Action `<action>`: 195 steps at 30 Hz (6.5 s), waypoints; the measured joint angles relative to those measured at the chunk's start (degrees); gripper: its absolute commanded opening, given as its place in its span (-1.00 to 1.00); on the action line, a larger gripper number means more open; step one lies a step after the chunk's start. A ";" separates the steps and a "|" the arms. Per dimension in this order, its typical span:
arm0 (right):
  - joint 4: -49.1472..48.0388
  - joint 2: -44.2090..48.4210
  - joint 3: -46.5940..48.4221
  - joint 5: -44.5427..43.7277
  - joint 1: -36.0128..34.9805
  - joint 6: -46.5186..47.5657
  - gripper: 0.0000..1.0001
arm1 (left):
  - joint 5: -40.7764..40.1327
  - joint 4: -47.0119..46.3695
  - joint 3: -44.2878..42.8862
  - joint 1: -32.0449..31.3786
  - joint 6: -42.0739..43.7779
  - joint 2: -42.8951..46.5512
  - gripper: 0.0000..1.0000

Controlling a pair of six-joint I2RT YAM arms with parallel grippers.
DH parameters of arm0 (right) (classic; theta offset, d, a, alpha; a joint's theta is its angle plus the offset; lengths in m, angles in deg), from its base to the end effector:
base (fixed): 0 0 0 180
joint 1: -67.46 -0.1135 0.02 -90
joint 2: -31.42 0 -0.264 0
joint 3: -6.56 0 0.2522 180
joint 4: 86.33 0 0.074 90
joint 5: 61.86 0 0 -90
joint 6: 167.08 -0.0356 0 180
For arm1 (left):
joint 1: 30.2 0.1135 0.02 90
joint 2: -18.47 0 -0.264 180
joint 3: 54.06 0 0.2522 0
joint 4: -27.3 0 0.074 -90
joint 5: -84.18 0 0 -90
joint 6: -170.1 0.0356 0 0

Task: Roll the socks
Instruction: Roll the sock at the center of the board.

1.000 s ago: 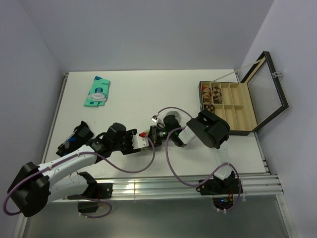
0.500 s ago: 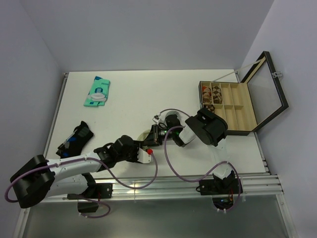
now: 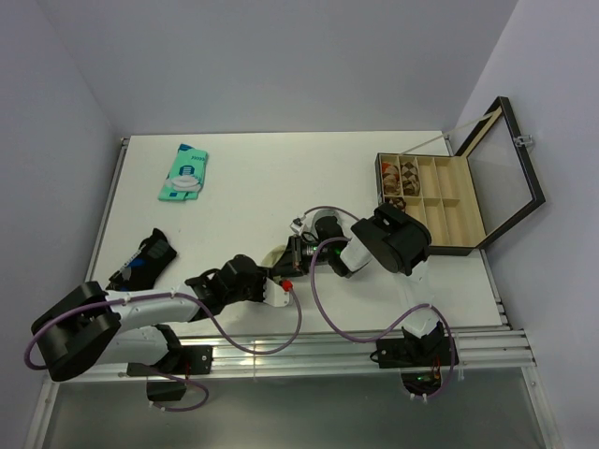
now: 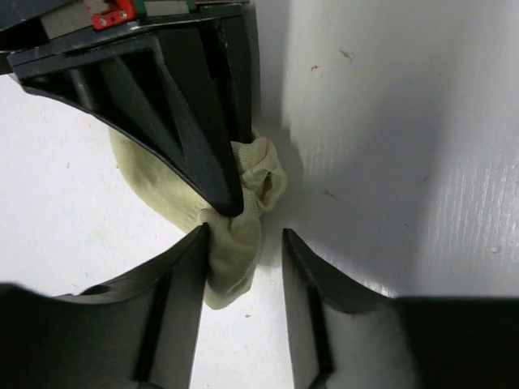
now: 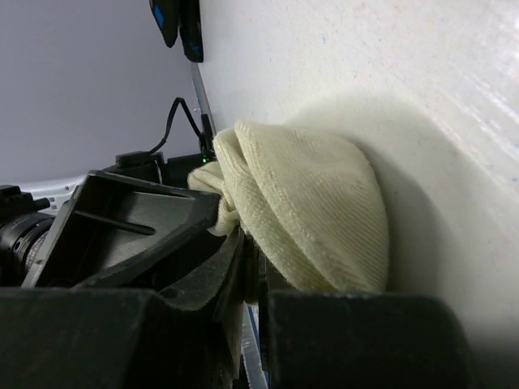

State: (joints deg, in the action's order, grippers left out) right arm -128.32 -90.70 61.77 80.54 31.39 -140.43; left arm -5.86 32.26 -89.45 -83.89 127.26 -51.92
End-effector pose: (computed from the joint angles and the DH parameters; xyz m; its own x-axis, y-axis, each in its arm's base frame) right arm 0.2631 0.2266 0.0648 -0.9929 -0.0486 -0.1084 -0.1172 0.2532 0.9603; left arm 0.1315 -0.1789 0.1471 0.3320 0.7864 -0.5209 0.8266 0.0234 0.5623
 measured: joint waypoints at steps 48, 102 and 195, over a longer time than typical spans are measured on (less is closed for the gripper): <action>35.01 43.15 -10.69 -42.29 0.87 13.22 0.04 | 36.09 51.19 -38.18 19.30 -8.83 -29.07 -0.99; 38.01 24.17 2.82 -66.25 -36.46 59.25 0.04 | 44.70 87.36 -61.42 28.55 -10.05 -58.88 -0.87; 45.20 3.45 20.59 -5.49 -8.87 30.56 -0.95 | 19.19 20.68 -4.00 20.26 -7.48 16.13 0.17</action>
State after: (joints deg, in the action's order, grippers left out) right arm -83.12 -87.25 82.36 75.05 22.51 -109.88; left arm 13.33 52.94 -93.45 -63.63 119.78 -35.79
